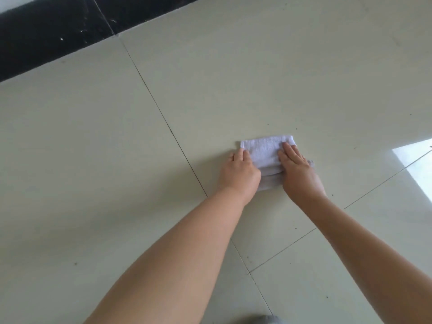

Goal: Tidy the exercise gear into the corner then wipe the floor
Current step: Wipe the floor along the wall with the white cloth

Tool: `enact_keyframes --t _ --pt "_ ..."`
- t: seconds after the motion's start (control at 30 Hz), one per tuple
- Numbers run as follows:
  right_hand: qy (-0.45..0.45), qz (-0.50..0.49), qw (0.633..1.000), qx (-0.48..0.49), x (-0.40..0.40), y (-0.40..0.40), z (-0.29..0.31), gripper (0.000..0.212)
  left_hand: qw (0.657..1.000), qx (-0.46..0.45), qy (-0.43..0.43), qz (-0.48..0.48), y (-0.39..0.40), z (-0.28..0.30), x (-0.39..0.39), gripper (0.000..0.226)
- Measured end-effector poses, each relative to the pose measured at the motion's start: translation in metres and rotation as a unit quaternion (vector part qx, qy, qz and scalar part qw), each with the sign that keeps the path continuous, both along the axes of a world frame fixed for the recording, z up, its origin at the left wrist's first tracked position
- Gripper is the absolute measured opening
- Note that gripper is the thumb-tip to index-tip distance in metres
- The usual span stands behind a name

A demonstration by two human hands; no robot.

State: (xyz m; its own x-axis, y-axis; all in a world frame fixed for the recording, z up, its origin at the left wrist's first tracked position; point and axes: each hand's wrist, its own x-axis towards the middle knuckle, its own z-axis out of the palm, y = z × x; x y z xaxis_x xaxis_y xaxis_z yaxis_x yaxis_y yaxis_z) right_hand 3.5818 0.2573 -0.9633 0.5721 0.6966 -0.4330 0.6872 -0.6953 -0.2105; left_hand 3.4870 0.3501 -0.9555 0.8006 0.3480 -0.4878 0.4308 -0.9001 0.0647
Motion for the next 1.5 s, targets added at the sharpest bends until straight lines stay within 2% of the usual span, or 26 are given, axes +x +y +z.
enact_keyframes --t 0.13,0.23,0.3,0.37,0.43,0.47,0.53,0.67,0.73,0.77,0.83,0.87,0.93,1.2,1.3,1.33,1.37,1.43,1.5 --pt "0.012 0.010 1.000 0.014 0.011 0.052 -0.004 0.059 0.998 0.050 -0.014 0.033 0.038 -0.001 0.008 0.043" --pt "0.032 0.039 0.998 0.045 -0.005 0.080 -0.005 0.057 0.996 0.051 -0.023 0.075 0.062 -0.001 -0.013 0.040" --pt "0.046 0.054 0.996 0.052 -0.021 0.082 -0.010 0.055 0.994 0.076 -0.064 0.039 0.071 -0.005 -0.038 0.039" --pt "0.049 0.069 0.994 0.071 -0.041 0.067 -0.015 0.053 0.996 0.078 -0.047 0.004 0.076 -0.010 -0.061 0.044" --pt "0.021 0.095 0.991 0.090 -0.061 0.043 -0.016 0.052 0.997 0.061 -0.036 -0.001 0.071 -0.013 -0.077 0.023" --pt "0.004 0.106 0.991 0.076 -0.067 0.032 -0.017 0.054 0.996 0.064 -0.056 -0.019 0.069 -0.013 -0.082 0.019" --pt "-0.002 0.134 0.991 0.013 -0.080 0.014 -0.013 0.057 0.995 0.048 -0.069 -0.046 0.056 -0.008 -0.080 0.032" --pt "0.026 0.163 0.984 -0.068 -0.082 0.014 0.000 0.060 0.998 -0.025 0.050 0.034 0.041 0.002 -0.065 0.046" --pt "0.049 0.167 0.981 -0.087 -0.078 0.016 0.005 0.051 0.988 -0.060 0.124 0.074 0.044 0.016 -0.054 0.047" --pt "0.053 0.159 0.982 -0.082 -0.076 0.019 0.011 0.045 0.986 -0.059 0.137 0.071 0.046 0.020 -0.050 0.046" --pt "0.084 0.127 0.985 -0.080 -0.075 0.024 0.020 0.062 0.987 -0.060 0.133 0.065 0.053 0.023 -0.048 0.046" --pt "0.103 0.148 0.979 -0.091 -0.074 0.025 0.023 0.066 0.986 -0.069 0.126 0.078 0.054 0.024 -0.049 0.047" --pt "0.140 0.158 0.968 -0.137 -0.073 0.027 0.033 0.063 0.981 -0.089 0.142 0.096 0.054 0.021 -0.057 0.049" --pt "0.115 0.163 0.969 -0.146 -0.077 0.025 0.025 0.063 0.983 -0.011 0.167 -0.076 0.064 0.017 -0.056 0.043" --pt "0.107 0.137 0.970 -0.168 -0.077 0.026 0.024 0.063 0.982 -0.021 0.161 -0.098 0.068 0.017 -0.056 0.043" --pt "0.084 0.141 0.976 -0.142 -0.078 0.025 0.022 0.062 0.981 -0.016 0.162 -0.109 0.068 0.018 -0.055 0.044" --pt "0.043 0.162 0.981 -0.099 -0.077 0.024 0.019 0.058 0.979 -0.009 0.166 -0.119 0.066 0.019 -0.055 0.044" --pt "0.028 0.182 0.975 -0.124 -0.072 0.022 0.013 0.045 0.980 -0.003 0.169 -0.109 0.061 0.020 -0.056 0.043" --pt "0.026 0.189 0.974 -0.119 -0.063 0.029 0.010 0.054 0.988 -0.008 0.131 -0.079 0.060 0.013 -0.061 0.040"
